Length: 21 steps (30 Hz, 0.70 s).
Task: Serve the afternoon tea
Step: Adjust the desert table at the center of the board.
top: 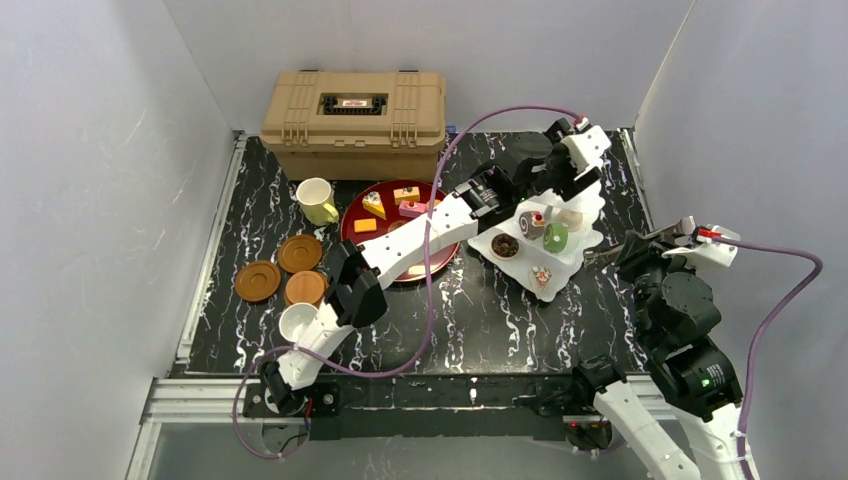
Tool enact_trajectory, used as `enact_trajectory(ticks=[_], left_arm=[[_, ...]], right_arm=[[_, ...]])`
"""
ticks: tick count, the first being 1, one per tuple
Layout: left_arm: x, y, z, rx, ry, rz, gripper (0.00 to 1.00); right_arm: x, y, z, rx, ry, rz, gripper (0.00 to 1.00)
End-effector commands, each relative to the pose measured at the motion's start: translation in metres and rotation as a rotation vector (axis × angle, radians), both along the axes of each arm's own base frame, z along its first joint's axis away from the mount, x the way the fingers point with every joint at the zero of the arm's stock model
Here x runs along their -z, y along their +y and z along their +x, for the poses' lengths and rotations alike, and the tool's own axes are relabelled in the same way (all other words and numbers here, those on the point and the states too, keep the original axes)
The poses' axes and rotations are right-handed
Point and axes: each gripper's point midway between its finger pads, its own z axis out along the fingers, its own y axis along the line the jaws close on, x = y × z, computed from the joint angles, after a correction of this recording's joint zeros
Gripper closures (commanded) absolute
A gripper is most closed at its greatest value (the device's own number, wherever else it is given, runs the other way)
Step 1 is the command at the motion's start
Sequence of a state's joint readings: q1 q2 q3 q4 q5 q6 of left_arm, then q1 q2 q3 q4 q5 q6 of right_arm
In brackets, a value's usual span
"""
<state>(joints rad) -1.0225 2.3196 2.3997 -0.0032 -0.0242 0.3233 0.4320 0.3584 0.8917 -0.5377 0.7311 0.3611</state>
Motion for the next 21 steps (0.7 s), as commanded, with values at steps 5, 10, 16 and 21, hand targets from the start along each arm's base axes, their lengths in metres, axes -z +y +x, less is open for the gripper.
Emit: enact_trajectory(ticks=[5, 10, 16, 21], left_arm=[[-0.053, 0.018, -0.01, 0.003, -0.087, -0.077, 0.46], [-0.069, 0.025, -0.011, -0.01, -0.135, -0.098, 0.52], [-0.096, 0.036, -0.009, -0.064, -0.263, -0.105, 0.35], [-0.106, 0.036, -0.025, -0.041, -0.293, -0.123, 0.32]], right_arm=[[-0.011, 0.002, -0.003, -0.013, -0.051, 0.039, 0.69], [-0.005, 0.004, -0.001, -0.019, -0.045, 0.047, 0.69], [-0.002, 0.005, 0.0, -0.025, -0.04, 0.046, 0.69], [0.0, 0.005, 0.001, -0.023, -0.036, 0.046, 0.69]])
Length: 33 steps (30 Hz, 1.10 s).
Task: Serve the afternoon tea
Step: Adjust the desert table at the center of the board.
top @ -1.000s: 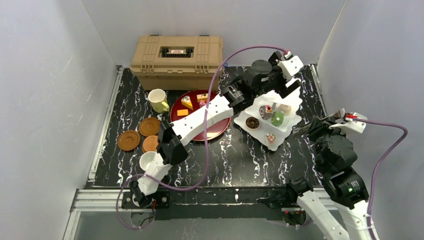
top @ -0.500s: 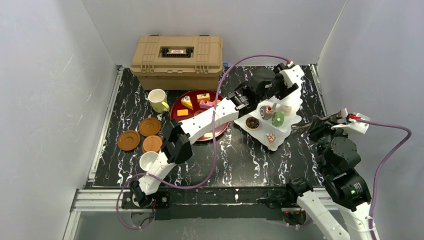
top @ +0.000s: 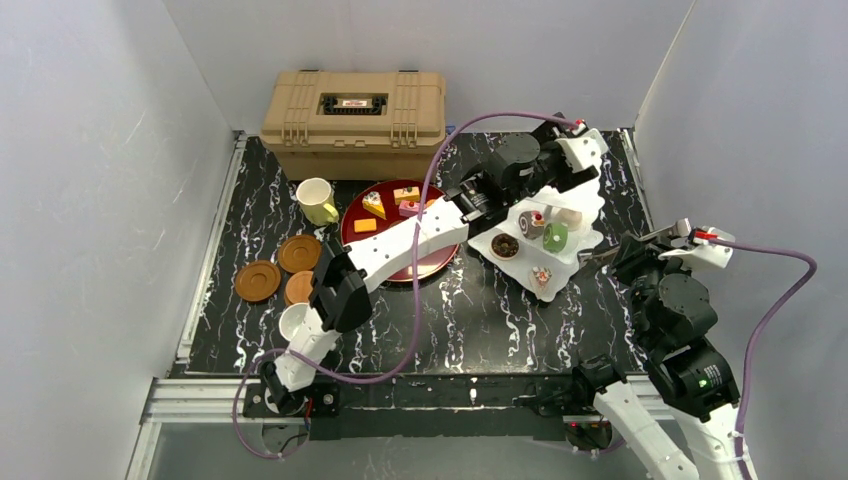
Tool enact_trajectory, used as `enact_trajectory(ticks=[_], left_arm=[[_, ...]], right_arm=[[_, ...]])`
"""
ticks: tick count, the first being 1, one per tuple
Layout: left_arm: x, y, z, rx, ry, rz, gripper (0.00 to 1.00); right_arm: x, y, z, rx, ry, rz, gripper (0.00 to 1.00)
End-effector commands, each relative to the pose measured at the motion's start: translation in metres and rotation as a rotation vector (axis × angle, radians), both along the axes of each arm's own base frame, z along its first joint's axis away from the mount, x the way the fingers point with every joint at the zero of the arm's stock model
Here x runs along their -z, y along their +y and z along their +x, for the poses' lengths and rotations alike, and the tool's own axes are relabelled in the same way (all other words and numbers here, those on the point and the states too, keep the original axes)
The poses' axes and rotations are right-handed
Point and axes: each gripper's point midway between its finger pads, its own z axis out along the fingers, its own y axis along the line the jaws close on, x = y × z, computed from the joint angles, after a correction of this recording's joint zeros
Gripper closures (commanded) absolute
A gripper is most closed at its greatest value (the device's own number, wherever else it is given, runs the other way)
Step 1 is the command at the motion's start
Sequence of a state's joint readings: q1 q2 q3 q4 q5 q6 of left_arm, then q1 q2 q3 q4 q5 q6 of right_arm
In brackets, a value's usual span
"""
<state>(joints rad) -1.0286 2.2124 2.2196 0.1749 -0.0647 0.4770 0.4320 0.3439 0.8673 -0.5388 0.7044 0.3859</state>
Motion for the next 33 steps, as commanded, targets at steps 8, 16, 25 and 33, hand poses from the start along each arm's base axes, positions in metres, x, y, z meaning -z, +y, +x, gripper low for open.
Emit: enact_trajectory(ticks=[8, 16, 25, 33], left_arm=[[-0.073, 0.014, -0.033, 0.001, -0.113, -0.113, 0.36], [-0.06, 0.019, -0.016, -0.107, -0.077, -0.081, 0.4], [-0.046, 0.008, -0.013, -0.095, -0.02, -0.104, 0.42], [-0.028, 0.0, -0.016, -0.076, 0.043, -0.109, 0.44]], right_arm=[[-0.005, -0.002, -0.001, 0.01, -0.039, 0.026, 0.69], [-0.008, -0.001, 0.0, 0.008, -0.045, 0.021, 0.69], [-0.011, -0.001, 0.001, 0.005, -0.053, 0.024, 0.7], [-0.011, -0.001, 0.0, 0.005, -0.053, 0.026, 0.7]])
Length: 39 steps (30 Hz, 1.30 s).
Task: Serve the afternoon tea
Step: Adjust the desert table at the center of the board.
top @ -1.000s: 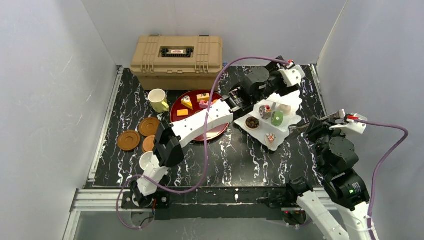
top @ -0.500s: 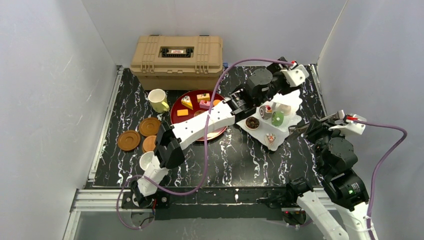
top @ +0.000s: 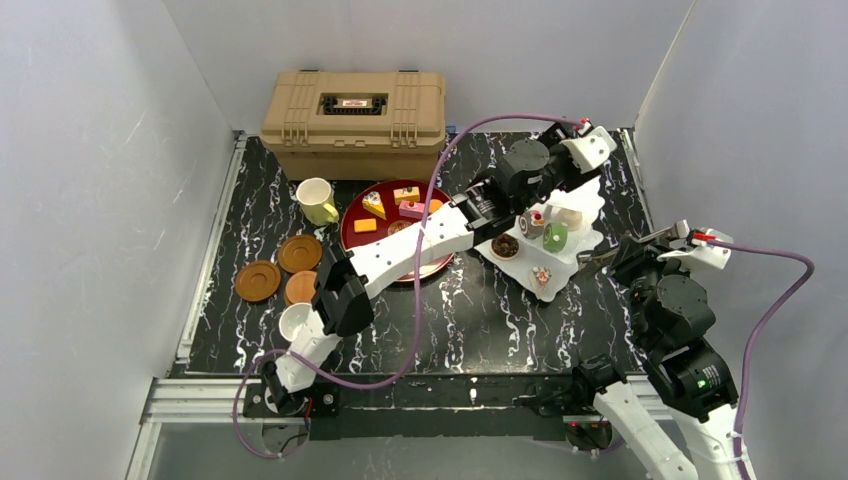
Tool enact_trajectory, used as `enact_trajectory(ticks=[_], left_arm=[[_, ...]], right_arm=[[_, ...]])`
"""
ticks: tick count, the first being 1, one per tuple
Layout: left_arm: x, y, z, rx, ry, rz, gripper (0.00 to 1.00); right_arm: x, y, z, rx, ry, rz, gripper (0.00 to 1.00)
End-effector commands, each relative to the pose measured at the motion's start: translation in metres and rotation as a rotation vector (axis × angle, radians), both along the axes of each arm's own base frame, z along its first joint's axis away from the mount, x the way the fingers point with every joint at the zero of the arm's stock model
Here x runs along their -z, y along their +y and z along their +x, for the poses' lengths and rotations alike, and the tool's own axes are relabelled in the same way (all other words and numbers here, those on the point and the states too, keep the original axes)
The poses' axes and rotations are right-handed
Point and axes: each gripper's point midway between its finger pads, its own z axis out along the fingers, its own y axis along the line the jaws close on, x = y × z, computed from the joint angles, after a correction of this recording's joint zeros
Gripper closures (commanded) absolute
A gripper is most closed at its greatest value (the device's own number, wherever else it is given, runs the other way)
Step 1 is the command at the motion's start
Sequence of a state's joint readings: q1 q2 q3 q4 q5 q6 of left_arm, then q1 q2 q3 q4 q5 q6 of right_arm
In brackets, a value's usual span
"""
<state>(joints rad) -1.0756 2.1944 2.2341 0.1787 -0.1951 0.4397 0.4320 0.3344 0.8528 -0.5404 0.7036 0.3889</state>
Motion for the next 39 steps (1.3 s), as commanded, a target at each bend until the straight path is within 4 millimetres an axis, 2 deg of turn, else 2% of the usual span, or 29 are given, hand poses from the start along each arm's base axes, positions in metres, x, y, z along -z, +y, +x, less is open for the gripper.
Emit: enact_trajectory(ticks=[1, 5, 10, 18, 26, 28, 32, 34, 39], left_arm=[[-0.008, -0.002, -0.002, -0.001, 0.024, -0.051, 0.45], [-0.004, -0.003, 0.001, -0.018, 0.028, -0.049, 0.5], [-0.004, -0.004, -0.002, 0.004, 0.035, -0.053, 0.64], [-0.018, 0.002, -0.011, 0.038, 0.022, -0.063, 0.83], [-0.035, 0.007, -0.022, 0.108, 0.033, -0.098, 0.87], [-0.038, 0.011, -0.018, 0.11, 0.041, -0.109, 0.87], [-0.044, 0.027, 0.006, 0.105, 0.073, -0.151, 0.87], [-0.049, 0.034, 0.015, 0.137, 0.11, -0.182, 0.91], [-0.066, 0.043, 0.017, 0.295, 0.168, -0.237, 0.97]], right_arm=[[-0.015, -0.001, 0.0, 0.005, -0.06, 0.028, 0.7], [-0.015, -0.001, 0.0, 0.007, -0.059, 0.03, 0.7], [-0.015, -0.002, -0.001, 0.009, -0.063, 0.037, 0.7], [-0.018, 0.002, 0.0, -0.005, -0.074, 0.056, 0.7], [-0.019, 0.007, 0.002, -0.029, -0.082, 0.062, 0.7], [-0.02, 0.008, 0.002, -0.037, -0.084, 0.066, 0.7], [-0.022, 0.01, 0.002, -0.049, -0.088, 0.073, 0.7], [-0.021, 0.011, 0.001, -0.053, -0.086, 0.073, 0.7], [-0.021, 0.011, 0.001, -0.054, -0.085, 0.077, 0.71]])
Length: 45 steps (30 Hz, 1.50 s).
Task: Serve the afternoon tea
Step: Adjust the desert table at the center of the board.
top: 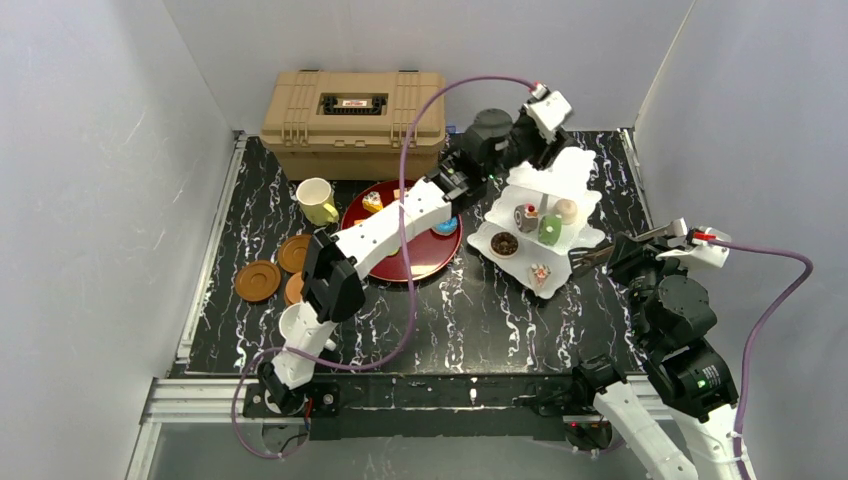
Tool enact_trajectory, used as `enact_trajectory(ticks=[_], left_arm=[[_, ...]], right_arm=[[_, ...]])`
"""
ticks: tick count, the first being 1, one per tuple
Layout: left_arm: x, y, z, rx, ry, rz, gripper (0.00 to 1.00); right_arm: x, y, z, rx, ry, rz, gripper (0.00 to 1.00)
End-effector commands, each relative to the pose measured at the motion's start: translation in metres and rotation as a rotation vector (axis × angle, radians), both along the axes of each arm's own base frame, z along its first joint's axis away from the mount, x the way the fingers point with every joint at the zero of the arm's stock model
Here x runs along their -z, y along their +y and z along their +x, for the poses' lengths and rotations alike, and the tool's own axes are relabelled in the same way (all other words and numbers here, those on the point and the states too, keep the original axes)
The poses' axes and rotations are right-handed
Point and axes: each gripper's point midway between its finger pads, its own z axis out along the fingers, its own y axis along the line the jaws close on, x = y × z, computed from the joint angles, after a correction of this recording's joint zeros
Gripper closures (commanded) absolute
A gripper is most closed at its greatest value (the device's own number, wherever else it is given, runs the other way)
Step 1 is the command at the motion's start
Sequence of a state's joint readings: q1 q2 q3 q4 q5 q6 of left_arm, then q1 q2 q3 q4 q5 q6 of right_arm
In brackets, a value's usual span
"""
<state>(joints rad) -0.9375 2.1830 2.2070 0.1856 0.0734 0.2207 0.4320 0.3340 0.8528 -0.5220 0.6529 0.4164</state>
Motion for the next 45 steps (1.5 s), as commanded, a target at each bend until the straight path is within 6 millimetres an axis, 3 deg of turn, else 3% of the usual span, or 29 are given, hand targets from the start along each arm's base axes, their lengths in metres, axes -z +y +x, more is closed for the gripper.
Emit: enact_trajectory(ticks=[1, 16, 22, 27, 31, 34, 36, 38, 45], left_arm=[[-0.074, 0.026, -0.016, 0.166, 0.005, -0.14, 0.97], [-0.097, 0.011, -0.07, 0.503, -0.036, -0.153, 0.98], [-0.098, 0.009, -0.071, 0.52, -0.061, -0.164, 0.97], [-0.083, 0.012, -0.072, 0.53, -0.05, -0.129, 0.96], [-0.066, 0.021, -0.085, 0.517, -0.013, -0.084, 0.9], [-0.053, 0.03, -0.098, 0.454, 0.015, -0.056, 0.74], [-0.045, 0.034, -0.107, 0.409, 0.032, -0.038, 0.72], [-0.04, 0.036, -0.117, 0.372, 0.022, -0.018, 0.58], [-0.044, 0.035, -0.119, 0.271, -0.005, -0.015, 0.54]], right_arm=[[-0.016, 0.001, 0.0, -0.005, -0.063, 0.042, 0.71], [-0.011, 0.007, 0.006, -0.02, -0.054, 0.057, 0.71], [-0.013, 0.007, 0.005, -0.019, -0.058, 0.057, 0.71], [-0.015, 0.006, 0.004, -0.02, -0.06, 0.054, 0.71], [-0.015, 0.005, 0.003, -0.016, -0.059, 0.045, 0.71], [-0.015, 0.004, 0.003, -0.012, -0.059, 0.042, 0.71], [-0.013, 0.004, 0.003, -0.012, -0.055, 0.04, 0.71], [-0.011, 0.004, 0.003, -0.012, -0.05, 0.037, 0.71], [-0.007, 0.002, 0.001, -0.006, -0.049, 0.042, 0.72]])
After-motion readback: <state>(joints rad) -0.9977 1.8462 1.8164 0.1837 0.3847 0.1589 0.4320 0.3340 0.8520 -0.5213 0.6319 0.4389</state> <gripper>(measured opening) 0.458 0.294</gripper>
